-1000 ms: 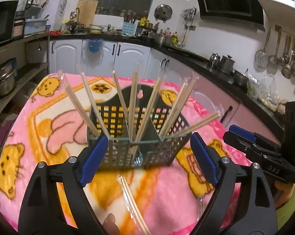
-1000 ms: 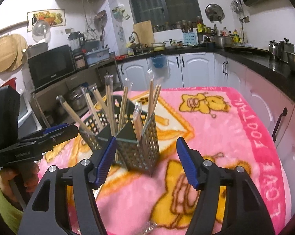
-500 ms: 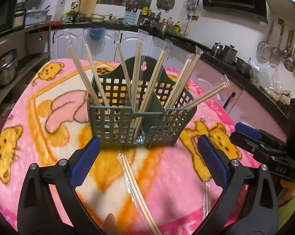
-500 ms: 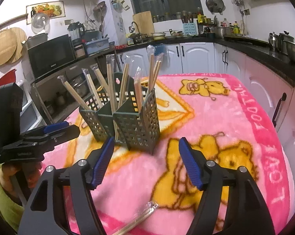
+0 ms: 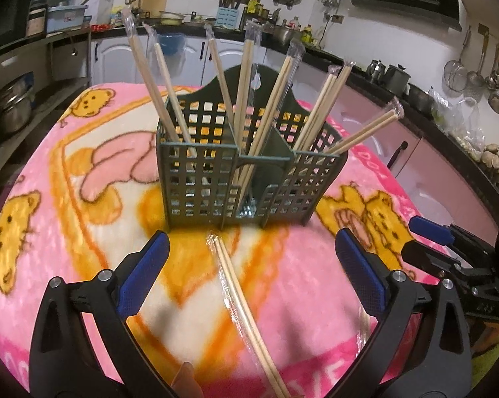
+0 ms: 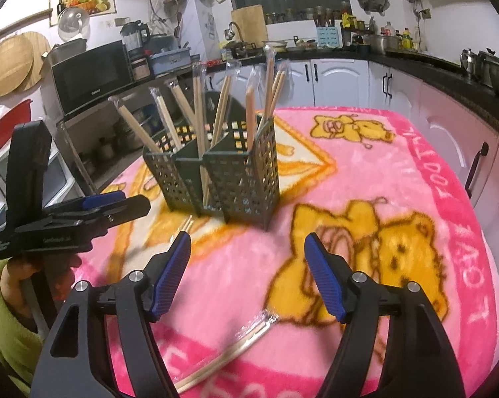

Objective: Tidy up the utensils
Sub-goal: 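Withdraw both open tools from the caddy toward the chopstick pile, then close the left tool on a wooden chopstick while the right tool grasps another chopstick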

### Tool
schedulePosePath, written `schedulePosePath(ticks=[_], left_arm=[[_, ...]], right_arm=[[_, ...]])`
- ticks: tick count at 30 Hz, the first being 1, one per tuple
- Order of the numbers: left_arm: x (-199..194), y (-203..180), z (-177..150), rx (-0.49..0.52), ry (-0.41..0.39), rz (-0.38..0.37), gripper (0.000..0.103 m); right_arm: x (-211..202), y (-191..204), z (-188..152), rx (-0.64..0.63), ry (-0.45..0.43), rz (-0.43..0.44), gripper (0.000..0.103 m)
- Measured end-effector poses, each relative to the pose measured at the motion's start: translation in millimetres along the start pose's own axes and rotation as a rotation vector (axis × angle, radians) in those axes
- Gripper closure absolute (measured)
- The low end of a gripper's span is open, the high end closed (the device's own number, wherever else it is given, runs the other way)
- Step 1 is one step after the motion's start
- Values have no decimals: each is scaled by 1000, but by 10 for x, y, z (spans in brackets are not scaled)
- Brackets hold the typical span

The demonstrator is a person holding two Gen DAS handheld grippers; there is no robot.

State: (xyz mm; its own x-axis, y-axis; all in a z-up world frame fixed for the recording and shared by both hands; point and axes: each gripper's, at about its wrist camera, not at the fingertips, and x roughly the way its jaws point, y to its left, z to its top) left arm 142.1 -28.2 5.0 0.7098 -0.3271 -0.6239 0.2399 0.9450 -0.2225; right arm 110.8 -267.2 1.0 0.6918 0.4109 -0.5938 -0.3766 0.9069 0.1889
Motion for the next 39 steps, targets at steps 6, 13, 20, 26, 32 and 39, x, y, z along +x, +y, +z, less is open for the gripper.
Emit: schedulePosePath(ticks=[6, 13, 20, 26, 32, 39], left_arm=[[70, 13, -71, 1, 28, 14, 11], [174, 11, -166, 3, 67, 19, 11], [295, -5, -252, 14, 110, 25, 11], [409, 37, -289, 10, 142, 37, 11], [544, 107, -304, -17, 168, 53, 11], [715, 302, -236, -101, 195, 71, 21]], right_arm=[[55, 35, -119, -7, 34, 10, 35], [96, 52, -225, -9, 69, 15, 35], [149, 30, -316, -6, 107, 14, 35], [218, -37, -401, 13, 139, 12, 35], [334, -103, -478, 43, 182, 31, 35], [471, -127, -545, 66, 222, 52, 39]])
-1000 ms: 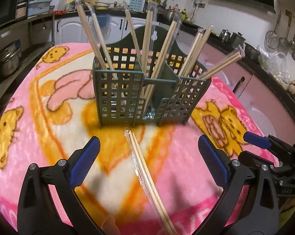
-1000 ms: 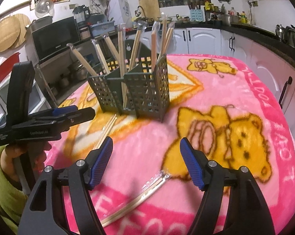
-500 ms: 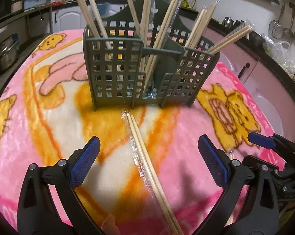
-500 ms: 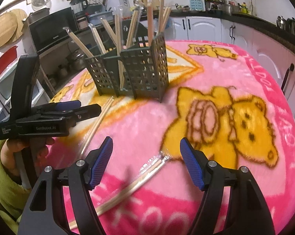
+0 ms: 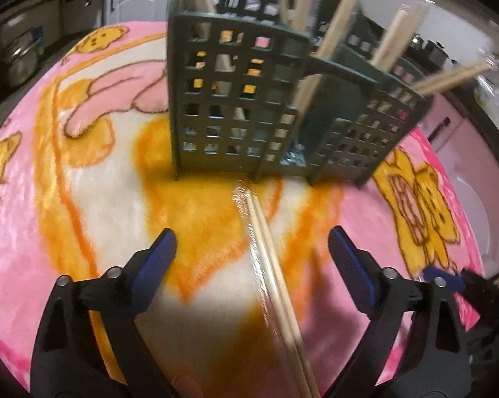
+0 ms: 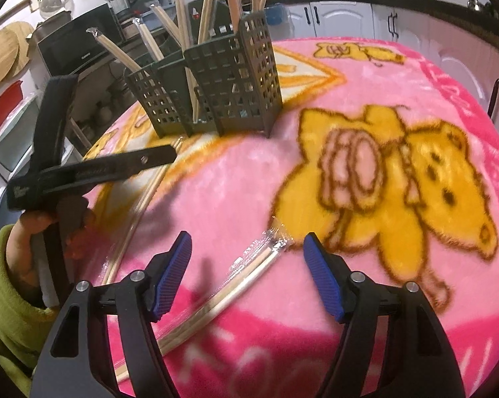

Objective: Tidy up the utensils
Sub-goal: 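Close the left tool on a wooden chopstick while the right tool grasps another chopstick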

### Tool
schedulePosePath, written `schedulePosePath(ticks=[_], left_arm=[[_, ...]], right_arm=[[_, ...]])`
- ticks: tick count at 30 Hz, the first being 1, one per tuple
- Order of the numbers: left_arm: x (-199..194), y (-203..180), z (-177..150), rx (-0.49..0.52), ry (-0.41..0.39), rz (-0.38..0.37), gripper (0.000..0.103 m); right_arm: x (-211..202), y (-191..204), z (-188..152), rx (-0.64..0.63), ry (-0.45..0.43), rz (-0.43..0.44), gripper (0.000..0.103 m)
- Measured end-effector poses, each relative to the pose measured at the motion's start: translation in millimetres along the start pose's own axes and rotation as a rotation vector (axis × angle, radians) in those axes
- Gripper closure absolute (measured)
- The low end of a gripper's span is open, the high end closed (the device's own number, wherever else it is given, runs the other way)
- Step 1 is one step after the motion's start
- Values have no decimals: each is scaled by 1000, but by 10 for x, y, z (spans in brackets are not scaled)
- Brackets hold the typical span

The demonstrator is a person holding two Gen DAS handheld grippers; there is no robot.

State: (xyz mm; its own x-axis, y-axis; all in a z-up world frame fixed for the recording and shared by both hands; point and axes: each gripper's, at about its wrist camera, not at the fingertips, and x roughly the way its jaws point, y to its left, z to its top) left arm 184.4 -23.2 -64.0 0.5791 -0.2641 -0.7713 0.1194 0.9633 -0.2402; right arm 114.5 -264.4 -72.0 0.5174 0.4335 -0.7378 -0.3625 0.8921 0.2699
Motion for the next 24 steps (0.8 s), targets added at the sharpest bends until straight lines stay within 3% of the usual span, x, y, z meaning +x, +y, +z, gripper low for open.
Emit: schedulePosePath(ticks=[4, 8, 11, 18, 24], left_arm=[[46, 29, 85, -18, 2, 9, 28], [100, 10, 140, -18, 4, 32, 35], [135, 24, 160, -15, -7, 67, 47], [107, 108, 142, -9, -15, 93, 70], [62, 287, 136, -53, -11, 62, 84]], right_arm=[[29, 45, -16, -15, 7, 1, 39], [41, 50, -6, -15, 8, -5, 47], [42, 68, -4, -18, 8, -5, 50], [88, 107, 17, -43, 14, -20, 70], [132, 168, 55, -70, 16, -31, 86]])
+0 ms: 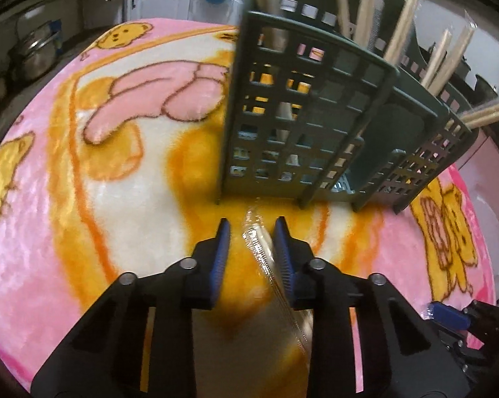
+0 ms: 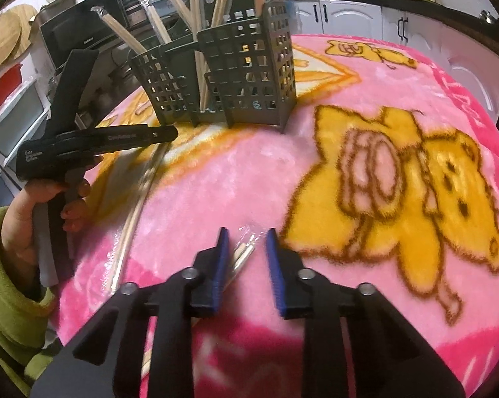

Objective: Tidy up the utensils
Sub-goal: 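Close the left tool on a wooden chopstick while the right tool grasps another chopstick, then raise the left tool's chopstick upright above the caddy while the right tool raises its chopstick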

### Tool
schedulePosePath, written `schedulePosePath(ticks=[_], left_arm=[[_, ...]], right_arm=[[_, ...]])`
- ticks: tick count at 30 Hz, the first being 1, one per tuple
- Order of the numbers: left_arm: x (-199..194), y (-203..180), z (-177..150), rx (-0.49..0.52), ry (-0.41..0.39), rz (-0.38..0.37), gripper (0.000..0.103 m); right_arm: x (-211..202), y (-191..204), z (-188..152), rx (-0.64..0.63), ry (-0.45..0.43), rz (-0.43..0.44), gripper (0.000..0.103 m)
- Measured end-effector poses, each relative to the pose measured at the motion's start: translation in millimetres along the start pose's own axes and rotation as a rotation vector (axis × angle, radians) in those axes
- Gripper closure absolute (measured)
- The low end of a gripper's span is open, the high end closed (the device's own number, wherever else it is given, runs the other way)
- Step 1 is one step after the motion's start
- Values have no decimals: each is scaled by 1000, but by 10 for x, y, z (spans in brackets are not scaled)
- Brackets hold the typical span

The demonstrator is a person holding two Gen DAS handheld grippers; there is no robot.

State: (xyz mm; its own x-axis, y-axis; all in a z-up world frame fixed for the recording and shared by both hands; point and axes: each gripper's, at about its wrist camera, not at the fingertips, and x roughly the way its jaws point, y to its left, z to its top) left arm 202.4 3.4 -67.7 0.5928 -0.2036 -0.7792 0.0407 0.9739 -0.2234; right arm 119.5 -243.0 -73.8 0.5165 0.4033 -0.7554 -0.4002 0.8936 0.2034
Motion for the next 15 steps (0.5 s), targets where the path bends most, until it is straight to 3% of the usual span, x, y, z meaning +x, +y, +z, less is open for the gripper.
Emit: schedulePosePath(ticks=[5, 15], left_arm=[[-31, 163, -4, -46, 14, -44, 90], [-89, 286, -52, -138, 30, -129, 95]], right_arm=[[41, 50, 64, -23, -9, 11, 96], [-16, 125, 282, -43, -46, 34, 97]])
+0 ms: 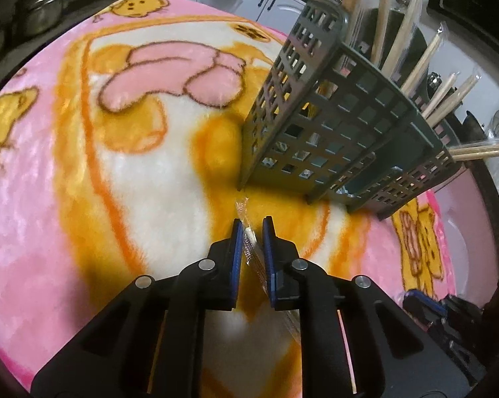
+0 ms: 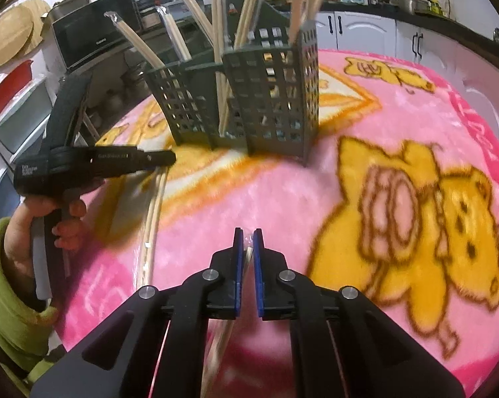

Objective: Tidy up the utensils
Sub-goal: 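Raise the left tool's chopstick upright above the caddy while the right tool raises its chopstick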

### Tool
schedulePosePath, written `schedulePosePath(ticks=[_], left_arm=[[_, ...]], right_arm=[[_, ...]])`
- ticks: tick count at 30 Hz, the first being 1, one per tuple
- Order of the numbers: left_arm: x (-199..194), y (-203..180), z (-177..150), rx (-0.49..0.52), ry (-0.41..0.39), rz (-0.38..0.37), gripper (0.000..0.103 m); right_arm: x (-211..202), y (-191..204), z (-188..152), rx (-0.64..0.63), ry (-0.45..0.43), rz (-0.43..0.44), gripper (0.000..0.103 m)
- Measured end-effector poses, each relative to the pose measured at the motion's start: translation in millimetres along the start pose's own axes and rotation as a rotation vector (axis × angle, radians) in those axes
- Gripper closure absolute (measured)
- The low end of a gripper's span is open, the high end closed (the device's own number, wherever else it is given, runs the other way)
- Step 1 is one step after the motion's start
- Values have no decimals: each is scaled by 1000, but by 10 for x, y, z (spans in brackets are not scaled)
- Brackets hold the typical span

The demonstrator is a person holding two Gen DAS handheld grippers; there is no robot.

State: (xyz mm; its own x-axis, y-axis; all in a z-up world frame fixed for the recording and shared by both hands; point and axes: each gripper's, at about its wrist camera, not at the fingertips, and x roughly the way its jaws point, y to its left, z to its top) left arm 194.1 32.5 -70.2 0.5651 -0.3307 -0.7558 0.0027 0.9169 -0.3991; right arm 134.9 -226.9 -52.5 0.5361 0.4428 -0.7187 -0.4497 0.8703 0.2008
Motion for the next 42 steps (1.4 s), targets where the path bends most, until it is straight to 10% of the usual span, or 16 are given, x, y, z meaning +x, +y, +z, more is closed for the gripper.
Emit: schedulePosePath(ticks=[42], left_arm=[[-1636, -1006, 314, 272, -372, -209, 101]], right_arm=[[-1162, 554, 878, -113, -418, 95, 99]])
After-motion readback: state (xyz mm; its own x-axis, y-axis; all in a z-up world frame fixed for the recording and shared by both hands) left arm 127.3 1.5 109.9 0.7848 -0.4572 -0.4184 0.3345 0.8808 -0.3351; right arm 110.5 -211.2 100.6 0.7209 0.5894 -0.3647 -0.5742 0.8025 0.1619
